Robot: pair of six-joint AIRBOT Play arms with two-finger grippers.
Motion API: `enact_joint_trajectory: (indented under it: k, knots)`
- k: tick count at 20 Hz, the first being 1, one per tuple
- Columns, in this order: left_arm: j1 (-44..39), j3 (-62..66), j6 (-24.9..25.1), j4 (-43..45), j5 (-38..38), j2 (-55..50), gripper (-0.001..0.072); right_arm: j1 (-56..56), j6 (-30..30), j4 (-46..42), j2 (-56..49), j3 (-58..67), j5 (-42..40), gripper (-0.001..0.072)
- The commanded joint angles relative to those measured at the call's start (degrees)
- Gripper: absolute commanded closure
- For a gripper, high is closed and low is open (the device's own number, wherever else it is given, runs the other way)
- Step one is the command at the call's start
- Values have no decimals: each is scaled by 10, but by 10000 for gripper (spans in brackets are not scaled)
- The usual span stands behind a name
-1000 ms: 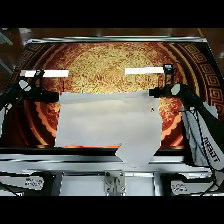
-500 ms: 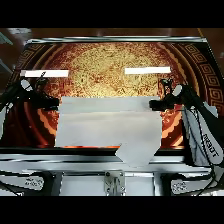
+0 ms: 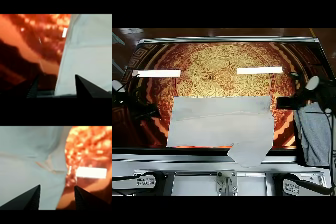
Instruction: Fold the shirts.
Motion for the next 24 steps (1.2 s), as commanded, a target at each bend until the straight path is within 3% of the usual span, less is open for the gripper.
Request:
enact_joint_trajectory:
  k: [1,2,3,6,11,24]
  knots:
    - [89,-133,35,-20,-44,85,153,-87,-5,-35,72,-52,94,157]
    - [116,-206,46,-41,-20,116,74,-114,-8,-16,89,-84,95,157]
    - [139,-269,67,-59,3,142,42,-139,-16,12,106,-118,91,157]
    - [193,-378,135,-115,47,173,42,-174,-30,95,137,-174,89,157]
    - [205,-397,141,-171,115,169,43,-169,-31,143,143,-177,82,158]
    - [158,-405,149,-218,152,125,48,-169,-20,145,144,-177,76,157]
